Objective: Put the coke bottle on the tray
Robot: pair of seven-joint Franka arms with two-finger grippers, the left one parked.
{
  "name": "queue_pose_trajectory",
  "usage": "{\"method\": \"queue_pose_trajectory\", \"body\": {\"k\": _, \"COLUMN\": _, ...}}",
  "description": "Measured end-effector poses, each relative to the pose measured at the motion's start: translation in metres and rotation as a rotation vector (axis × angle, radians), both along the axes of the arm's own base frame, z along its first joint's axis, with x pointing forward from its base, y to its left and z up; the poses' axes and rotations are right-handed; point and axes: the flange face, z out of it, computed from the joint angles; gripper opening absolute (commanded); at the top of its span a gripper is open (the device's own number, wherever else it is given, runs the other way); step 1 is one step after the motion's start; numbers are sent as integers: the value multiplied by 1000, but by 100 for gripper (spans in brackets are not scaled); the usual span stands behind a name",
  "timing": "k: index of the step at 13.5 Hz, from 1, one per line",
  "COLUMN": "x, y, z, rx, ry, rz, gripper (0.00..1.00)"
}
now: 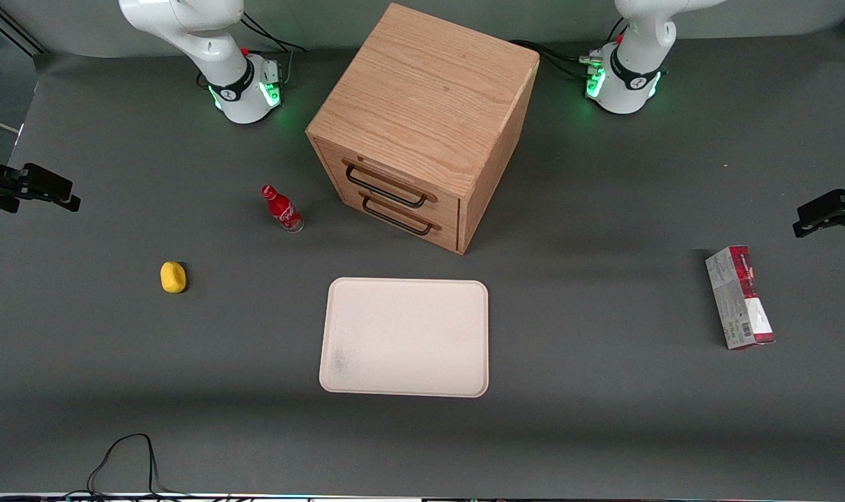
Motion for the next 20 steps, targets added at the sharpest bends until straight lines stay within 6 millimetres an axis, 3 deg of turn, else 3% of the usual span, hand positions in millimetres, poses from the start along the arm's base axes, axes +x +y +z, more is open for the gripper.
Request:
{"method": "queue_pose_trajectory", "body": {"k": 4, "x": 0, "y": 4, "z": -1, "rx": 0, "ry": 2, "rz": 7, "gripper": 100}}
{"method": "queue_pose_trajectory", "body": {"k": 11, "x": 1, "y": 42, "z": -3, "rx": 18, "ry": 7, "rz": 59, "gripper": 100}}
{"method": "queue_pose_trajectory", "body": {"k": 13, "x": 0, "y": 67, "z": -5, "rx": 24, "ry": 11, "rz": 38, "gripper": 100}}
{"method": "queue_pose_trajectory", "body": {"k": 18, "x": -16, "y": 163, "z": -12, "rx": 10, "ry": 26, "rz": -14, "gripper": 100}}
{"method": "queue_pose_trajectory", "body": {"k": 20, "x": -27, "y": 185, "z": -19, "rx": 5, "ry": 36, "rz": -17, "gripper": 100}}
